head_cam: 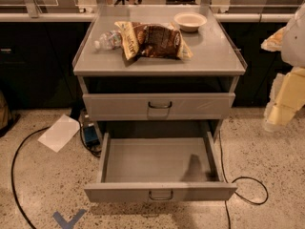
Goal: Close middle drawer
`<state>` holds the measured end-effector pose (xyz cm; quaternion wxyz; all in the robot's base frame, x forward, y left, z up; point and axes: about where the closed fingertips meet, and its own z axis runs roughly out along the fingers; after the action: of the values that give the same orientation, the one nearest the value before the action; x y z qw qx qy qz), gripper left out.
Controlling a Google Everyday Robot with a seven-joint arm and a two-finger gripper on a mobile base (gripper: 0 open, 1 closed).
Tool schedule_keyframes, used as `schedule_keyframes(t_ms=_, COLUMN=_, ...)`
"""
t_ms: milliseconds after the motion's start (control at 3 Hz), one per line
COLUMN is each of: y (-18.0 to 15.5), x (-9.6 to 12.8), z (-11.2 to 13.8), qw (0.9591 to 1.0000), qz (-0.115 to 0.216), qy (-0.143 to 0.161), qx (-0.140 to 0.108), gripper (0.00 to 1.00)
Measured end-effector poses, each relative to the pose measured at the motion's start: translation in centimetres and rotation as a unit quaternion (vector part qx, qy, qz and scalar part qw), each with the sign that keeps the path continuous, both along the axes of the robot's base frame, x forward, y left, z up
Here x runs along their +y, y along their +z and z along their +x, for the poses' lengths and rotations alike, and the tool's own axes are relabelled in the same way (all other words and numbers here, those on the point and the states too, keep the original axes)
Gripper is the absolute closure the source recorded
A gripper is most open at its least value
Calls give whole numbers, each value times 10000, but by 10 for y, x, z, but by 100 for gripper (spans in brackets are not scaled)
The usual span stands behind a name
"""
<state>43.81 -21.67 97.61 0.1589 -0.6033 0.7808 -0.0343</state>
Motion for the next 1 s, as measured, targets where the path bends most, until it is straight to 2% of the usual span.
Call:
schedule_keyframes(t_ms=667, y=-2, x=3, z=-1, qw=9999, qz=88, qy=43, qx=-66, gripper=0)
schedule_keyframes(t_ms=1000, y=-24, x=11, z=-3, qw=9992, qz=343, qy=197, qx=-50, gripper=0)
